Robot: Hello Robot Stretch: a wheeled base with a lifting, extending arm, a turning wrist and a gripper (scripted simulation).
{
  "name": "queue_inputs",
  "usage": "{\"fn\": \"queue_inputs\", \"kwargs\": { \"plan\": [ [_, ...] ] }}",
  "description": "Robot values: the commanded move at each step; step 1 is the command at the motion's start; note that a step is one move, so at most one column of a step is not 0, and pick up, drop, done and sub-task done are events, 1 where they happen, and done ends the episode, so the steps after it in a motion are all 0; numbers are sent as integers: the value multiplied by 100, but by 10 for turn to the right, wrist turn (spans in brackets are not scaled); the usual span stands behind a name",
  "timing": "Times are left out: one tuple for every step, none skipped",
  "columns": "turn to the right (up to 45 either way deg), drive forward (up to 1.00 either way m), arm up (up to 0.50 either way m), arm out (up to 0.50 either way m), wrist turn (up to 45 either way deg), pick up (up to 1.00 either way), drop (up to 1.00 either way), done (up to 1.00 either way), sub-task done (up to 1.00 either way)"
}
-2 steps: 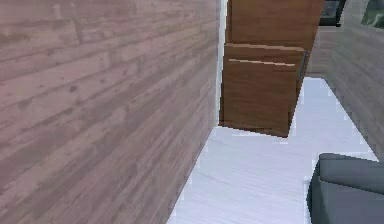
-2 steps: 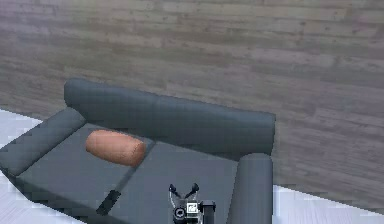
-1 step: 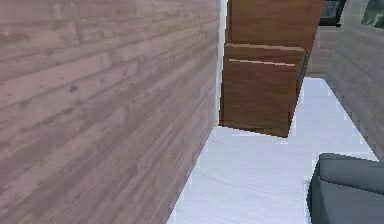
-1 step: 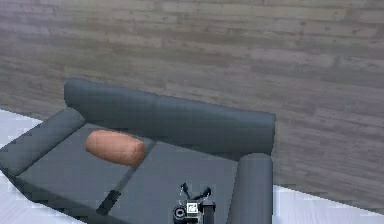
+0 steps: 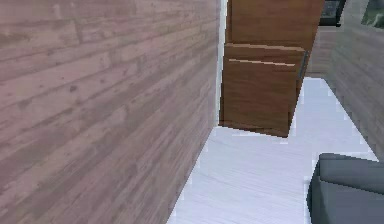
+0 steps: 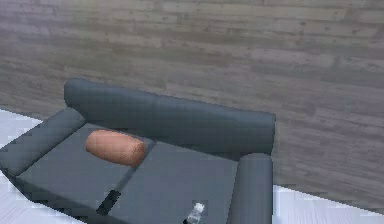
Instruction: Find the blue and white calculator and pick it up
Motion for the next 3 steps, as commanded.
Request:
{"fn": "queue_inputs", "kwargs": {
  "plan": [
    [0,0,0,0,0,100,0,0,0],
    [0,0,10,0,0,0,0,0,0],
    [0,0,0,0,0,0,0,100,0]
  ]
}}
